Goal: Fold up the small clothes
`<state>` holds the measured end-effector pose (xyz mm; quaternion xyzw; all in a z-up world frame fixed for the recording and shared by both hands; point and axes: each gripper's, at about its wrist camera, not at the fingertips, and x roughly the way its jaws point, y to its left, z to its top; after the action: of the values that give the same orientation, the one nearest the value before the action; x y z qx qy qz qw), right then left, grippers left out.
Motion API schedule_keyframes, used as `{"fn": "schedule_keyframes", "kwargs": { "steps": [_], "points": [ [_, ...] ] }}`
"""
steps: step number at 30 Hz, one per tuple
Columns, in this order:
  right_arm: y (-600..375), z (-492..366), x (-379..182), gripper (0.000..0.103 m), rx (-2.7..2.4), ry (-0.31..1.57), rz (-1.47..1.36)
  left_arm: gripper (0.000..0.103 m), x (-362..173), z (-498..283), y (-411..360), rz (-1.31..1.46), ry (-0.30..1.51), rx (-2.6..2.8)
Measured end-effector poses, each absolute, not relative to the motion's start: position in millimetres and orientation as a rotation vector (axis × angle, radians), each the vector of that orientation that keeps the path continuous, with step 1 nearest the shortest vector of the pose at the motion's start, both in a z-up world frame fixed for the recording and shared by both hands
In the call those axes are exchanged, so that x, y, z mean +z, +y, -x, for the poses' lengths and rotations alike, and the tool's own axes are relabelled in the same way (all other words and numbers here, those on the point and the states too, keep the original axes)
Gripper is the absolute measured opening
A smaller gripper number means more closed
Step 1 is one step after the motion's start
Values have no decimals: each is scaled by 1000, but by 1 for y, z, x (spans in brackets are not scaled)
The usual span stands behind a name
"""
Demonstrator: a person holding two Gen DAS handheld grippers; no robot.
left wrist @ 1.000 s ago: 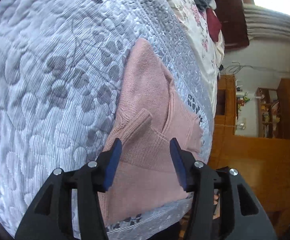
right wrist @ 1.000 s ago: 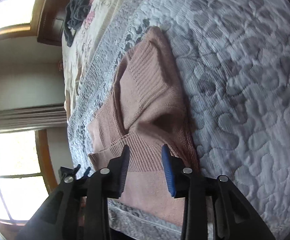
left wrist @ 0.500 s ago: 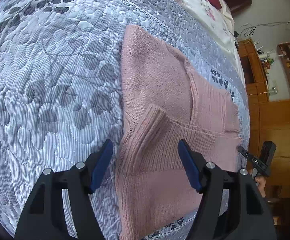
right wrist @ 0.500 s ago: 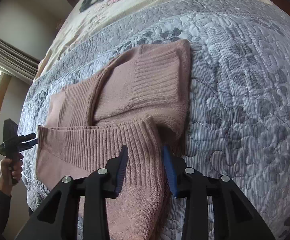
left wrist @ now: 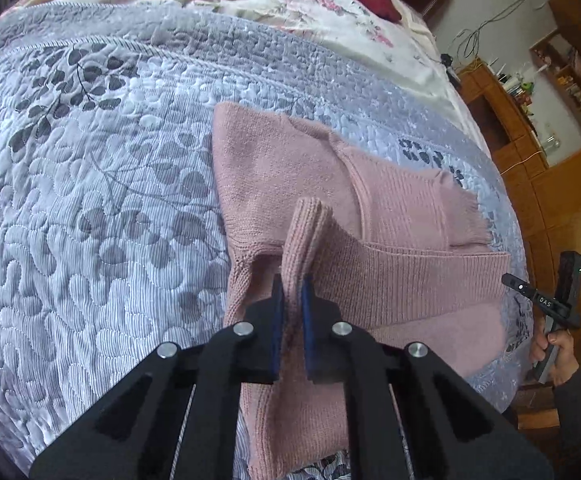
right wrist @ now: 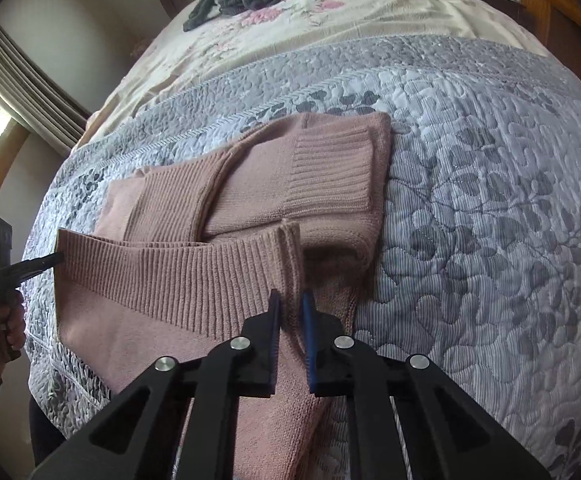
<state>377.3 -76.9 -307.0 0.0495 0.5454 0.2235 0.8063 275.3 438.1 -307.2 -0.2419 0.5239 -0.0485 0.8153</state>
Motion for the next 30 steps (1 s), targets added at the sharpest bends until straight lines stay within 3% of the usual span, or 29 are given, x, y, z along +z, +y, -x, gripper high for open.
{"fn": "schedule_keyframes", "kwargs": {
  "steps": [11, 30],
  "points": [
    [-84, -378, -243, 9, 462, 1011, -160, 6, -238, -275, 431, 474, 935, -172],
    [-66, -505, -265, 8, 343, 1033, -207, 6, -272, -413, 461, 487, 1009, -155]
  ]
}}
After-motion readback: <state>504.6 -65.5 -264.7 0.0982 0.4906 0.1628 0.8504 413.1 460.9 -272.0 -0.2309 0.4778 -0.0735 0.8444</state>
